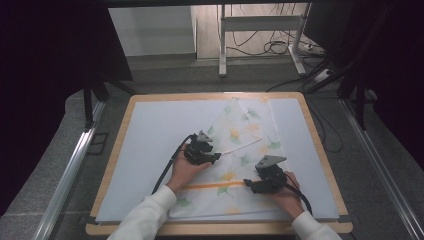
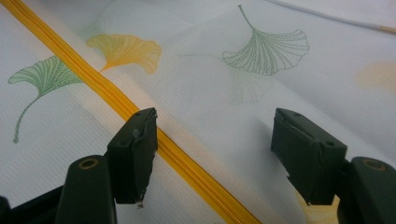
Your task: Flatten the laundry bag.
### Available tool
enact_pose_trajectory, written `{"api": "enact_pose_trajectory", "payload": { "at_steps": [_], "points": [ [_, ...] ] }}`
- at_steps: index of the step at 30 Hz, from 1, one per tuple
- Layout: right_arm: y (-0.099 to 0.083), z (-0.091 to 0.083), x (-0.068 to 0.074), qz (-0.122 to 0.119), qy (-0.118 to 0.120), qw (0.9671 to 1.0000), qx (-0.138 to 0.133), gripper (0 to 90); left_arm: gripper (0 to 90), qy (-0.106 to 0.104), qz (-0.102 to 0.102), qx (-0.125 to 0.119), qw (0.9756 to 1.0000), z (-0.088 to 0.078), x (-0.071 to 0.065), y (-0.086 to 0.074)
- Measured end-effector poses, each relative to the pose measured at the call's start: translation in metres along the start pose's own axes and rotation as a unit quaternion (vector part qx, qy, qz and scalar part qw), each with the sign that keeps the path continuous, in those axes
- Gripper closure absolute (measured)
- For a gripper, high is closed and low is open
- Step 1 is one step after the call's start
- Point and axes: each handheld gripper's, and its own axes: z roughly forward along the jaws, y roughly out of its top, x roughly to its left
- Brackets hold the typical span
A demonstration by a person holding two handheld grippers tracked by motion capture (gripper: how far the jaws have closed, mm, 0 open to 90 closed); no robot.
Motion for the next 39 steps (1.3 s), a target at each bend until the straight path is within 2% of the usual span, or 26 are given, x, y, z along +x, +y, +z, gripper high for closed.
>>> {"api": "enact_pose_trajectory", "payload": {
  "at_steps": [2,6,13,15,16,19,26,33,39],
  "points": [
    [0.0,-0.001,0.0,-0.001,-0.001,1.0,0.001,31.7,50.4,0.01,0.017,0.003,0.9998,0.005,-0.008,0.004],
    [-0.001,-0.001,0.0,0.002,-0.002,1.0,-0.001,31.7,45.2,0.019,0.033,0.009,0.9992,0.013,-0.014,0.013],
    [-0.001,-0.001,0.0,0.001,-0.002,1.0,-0.002,31.7,37.2,0.044,0.055,0.039,0.9968,0.033,-0.01,0.023],
    [-0.001,-0.001,0.0,0.002,-0.002,1.0,-0.002,31.7,36.9,0.039,0.046,0.038,0.9974,0.034,-0.007,0.025],
    [-0.001,-0.001,0.0,0.002,-0.002,1.0,-0.002,31.7,38.0,0.037,0.045,0.04,0.9975,0.034,-0.005,0.026],
    [-0.001,-0.001,-0.001,0.002,-0.002,1.0,-0.002,31.7,51.9,0.019,0.031,0.047,0.9982,0.033,0.001,0.027],
    [-0.001,-0.001,0.0,0.004,-0.003,1.0,-0.001,31.7,67.3,0.026,0.033,0.046,0.9981,0.036,0.002,0.03],
    [-0.001,0.0,0.0,0.005,-0.001,1.0,-0.002,31.7,83.6,0.044,0.035,0.045,0.9974,0.036,0.004,0.031],
    [-0.002,0.0,0.0,0.005,-0.001,1.0,-0.003,31.7,88.2,0.034,0.02,0.042,0.9984,0.035,0.007,0.03]
  ]
}}
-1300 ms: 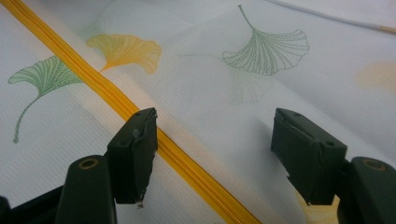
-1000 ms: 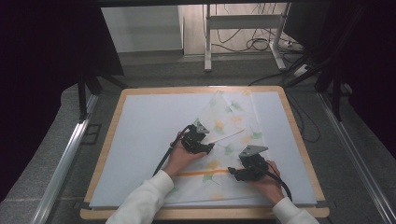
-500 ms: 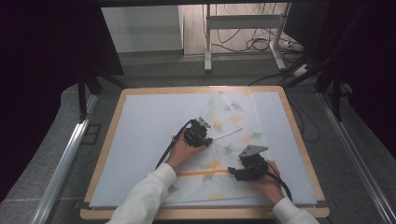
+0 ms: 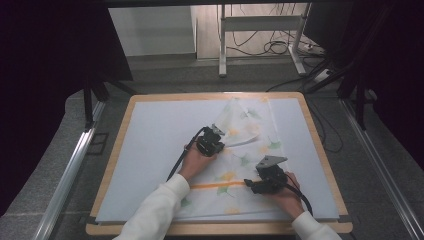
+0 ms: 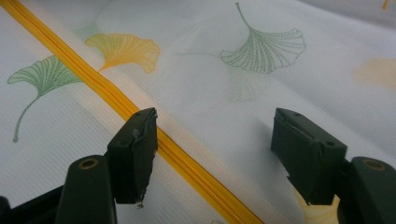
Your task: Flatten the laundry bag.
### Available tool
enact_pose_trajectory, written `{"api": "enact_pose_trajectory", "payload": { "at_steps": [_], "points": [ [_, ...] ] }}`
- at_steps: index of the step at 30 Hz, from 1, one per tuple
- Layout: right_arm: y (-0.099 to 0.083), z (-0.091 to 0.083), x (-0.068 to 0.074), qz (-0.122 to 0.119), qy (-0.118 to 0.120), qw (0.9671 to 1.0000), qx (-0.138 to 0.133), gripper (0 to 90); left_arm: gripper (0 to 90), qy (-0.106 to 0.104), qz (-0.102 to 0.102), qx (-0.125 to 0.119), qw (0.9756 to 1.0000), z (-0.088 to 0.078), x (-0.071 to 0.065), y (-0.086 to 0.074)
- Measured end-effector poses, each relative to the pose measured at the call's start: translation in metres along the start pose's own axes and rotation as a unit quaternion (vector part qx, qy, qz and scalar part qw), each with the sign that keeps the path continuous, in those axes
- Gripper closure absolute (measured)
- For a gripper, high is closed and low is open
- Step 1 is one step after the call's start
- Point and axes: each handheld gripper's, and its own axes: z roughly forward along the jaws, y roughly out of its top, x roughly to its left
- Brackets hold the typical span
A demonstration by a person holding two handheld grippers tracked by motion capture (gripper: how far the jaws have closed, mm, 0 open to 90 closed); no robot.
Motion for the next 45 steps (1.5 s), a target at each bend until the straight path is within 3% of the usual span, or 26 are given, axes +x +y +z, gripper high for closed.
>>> {"api": "enact_pose_trajectory", "payload": {
  "at_steps": [8,14,19,27,33,38,40,42,44,45],
  "points": [
    [0.0,0.0,0.0,0.0,0.0,1.0,-0.001,31.7,88.7,-0.008,-0.02,-0.027,0.9994,-0.019,0.01,0.0],
    [0.0,0.0,0.0,-0.001,0.0,1.0,-0.001,31.6,88.8,-0.001,-0.039,-0.049,0.998,-0.035,0.023,-0.001],
    [0.0,0.0,0.0,0.001,0.0,1.0,0.0,31.6,88.9,0.008,-0.06,-0.063,0.9962,-0.045,0.038,-0.006],
    [-0.001,0.0,0.0,0.001,0.0,1.0,-0.001,31.5,88.9,0.026,-0.106,-0.078,0.9909,-0.058,0.07,-0.02],
    [-0.001,0.0,-0.001,0.0,0.0,1.0,-0.002,31.4,88.8,0.049,-0.146,-0.08,0.9847,-0.058,0.099,-0.036],
    [-0.001,0.0,-0.001,0.001,0.0,1.0,-0.002,31.3,88.4,0.055,-0.191,-0.085,0.9764,-0.054,0.122,-0.047],
    [-0.001,0.0,-0.001,0.001,0.0,1.0,-0.002,31.3,87.8,0.059,-0.203,-0.077,0.9743,-0.051,0.131,-0.05],
    [-0.001,0.0,-0.001,0.002,0.0,1.0,-0.002,31.2,85.3,0.062,-0.223,-0.075,0.9701,-0.049,0.139,-0.055],
    [-0.001,0.0,-0.001,0.002,0.0,1.0,-0.002,31.2,81.1,0.068,-0.232,-0.077,0.9672,-0.05,0.144,-0.058],
    [-0.001,0.0,-0.001,0.001,0.0,1.0,-0.002,31.2,79.1,0.076,-0.229,-0.078,0.9674,-0.052,0.145,-0.059]
  ]
}}
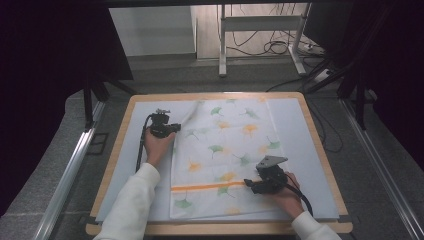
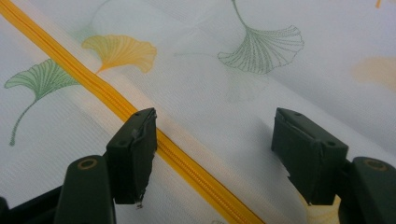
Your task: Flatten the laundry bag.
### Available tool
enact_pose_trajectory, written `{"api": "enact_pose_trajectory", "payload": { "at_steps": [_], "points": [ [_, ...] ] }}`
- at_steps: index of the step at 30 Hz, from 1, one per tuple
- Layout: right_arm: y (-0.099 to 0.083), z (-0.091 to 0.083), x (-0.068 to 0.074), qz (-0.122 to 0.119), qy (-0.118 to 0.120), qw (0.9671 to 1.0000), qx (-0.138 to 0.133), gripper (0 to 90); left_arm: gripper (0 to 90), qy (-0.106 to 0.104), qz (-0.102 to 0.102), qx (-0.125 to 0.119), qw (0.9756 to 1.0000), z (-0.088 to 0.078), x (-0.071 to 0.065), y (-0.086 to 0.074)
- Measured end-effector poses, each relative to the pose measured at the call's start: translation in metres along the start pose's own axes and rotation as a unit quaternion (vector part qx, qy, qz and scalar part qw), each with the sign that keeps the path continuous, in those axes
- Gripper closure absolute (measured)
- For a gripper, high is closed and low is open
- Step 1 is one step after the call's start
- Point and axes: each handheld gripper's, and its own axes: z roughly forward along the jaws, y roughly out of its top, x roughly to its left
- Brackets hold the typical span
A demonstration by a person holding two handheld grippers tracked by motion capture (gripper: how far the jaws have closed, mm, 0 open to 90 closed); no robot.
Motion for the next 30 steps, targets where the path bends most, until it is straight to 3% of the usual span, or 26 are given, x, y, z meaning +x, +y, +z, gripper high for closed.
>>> {"api": "enact_pose_trajectory", "payload": {
  "at_steps": [4,7,13,22,25,28,30],
  "points": [
    [0.0,0.0,0.0,-0.001,0.0,1.0,0.0,31.1,70.2,0.018,0.007,-0.014,0.9997,-0.01,0.001,0.001],
    [0.0,0.0,0.0,-0.001,-0.001,1.0,0.0,31.0,67.5,0.018,0.022,-0.017,0.9994,-0.019,-0.002,0.0],
    [0.0,0.0,0.0,0.0,-0.001,1.0,0.001,31.0,60.6,-0.009,0.05,-0.014,0.9986,-0.041,-0.016,-0.011],
    [0.002,-0.002,0.001,0.004,-0.005,1.0,0.005,31.1,51.6,-0.047,0.089,0.006,0.9949,-0.071,-0.036,-0.048],
    [0.002,-0.009,-0.002,0.01,-0.008,0.9999,-0.001,31.1,49.5,-0.05,0.101,0.01,0.9936,-0.078,-0.039,-0.06],
    [0.002,-0.021,-0.01,0.022,-0.015,0.9996,-0.012,31.1,47.3,-0.037,0.111,0.017,0.993,-0.085,-0.041,-0.067],
    [0.0,-0.029,-0.015,0.033,-0.021,0.999,-0.02,31.1,46.5,-0.043,0.109,0.015,0.993,-0.091,-0.042,-0.072]
  ]
}}
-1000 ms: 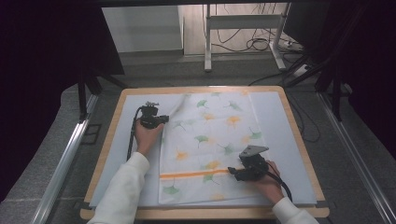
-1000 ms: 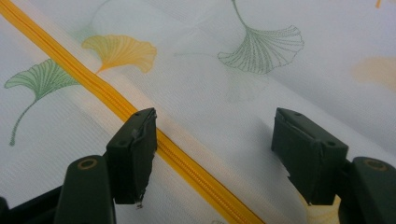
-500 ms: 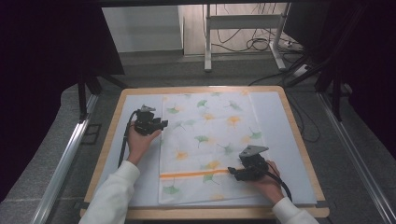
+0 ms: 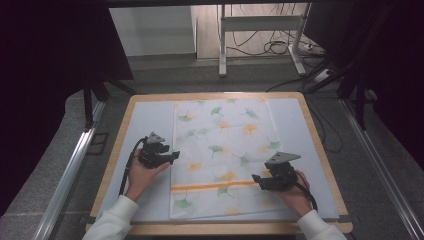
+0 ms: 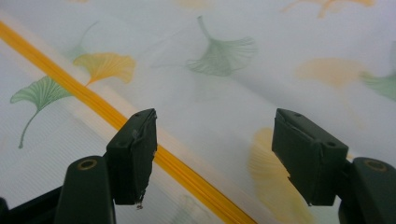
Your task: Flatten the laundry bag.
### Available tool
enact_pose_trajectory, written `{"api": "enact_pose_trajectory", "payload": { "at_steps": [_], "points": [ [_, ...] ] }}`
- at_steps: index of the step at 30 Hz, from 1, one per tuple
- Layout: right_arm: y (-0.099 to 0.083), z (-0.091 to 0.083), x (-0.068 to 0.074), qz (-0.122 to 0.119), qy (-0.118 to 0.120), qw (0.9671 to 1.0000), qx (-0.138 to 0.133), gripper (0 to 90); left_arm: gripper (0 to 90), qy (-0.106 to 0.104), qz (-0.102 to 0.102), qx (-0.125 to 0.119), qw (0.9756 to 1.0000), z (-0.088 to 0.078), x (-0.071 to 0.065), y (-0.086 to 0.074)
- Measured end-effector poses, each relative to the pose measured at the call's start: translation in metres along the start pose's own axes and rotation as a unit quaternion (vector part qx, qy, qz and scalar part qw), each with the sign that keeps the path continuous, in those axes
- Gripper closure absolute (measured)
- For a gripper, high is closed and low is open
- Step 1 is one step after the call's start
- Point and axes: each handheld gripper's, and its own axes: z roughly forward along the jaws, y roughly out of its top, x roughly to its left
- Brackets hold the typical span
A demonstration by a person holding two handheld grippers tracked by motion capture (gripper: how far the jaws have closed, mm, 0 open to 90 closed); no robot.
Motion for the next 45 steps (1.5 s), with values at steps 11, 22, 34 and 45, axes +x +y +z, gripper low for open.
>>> {"api": "enact_pose_trajectory", "payload": {
  "at_steps": [11,22,34,45],
  "points": [
    [-0.021,-0.038,-0.042,0.063,-0.038,0.9973,-0.002,31.1,41.8,-0.006,0.031,0.02,0.9993,-0.026,-0.025,-0.035],
    [-0.033,-0.034,-0.054,0.077,-0.039,0.9958,0.032,31.1,31.6,-0.015,0.029,0.068,0.9972,-0.006,-0.031,-0.041],
    [-0.031,-0.019,-0.055,0.071,-0.035,0.9954,0.055,32.0,45.1,0.02,0.035,0.069,0.9968,0.001,-0.038,-0.042],
    [-0.027,-0.017,-0.054,0.047,-0.058,0.9957,0.055,66.4,83.2,0.012,0.067,0.063,0.9957,0.006,-0.046,-0.037]
  ]
}}
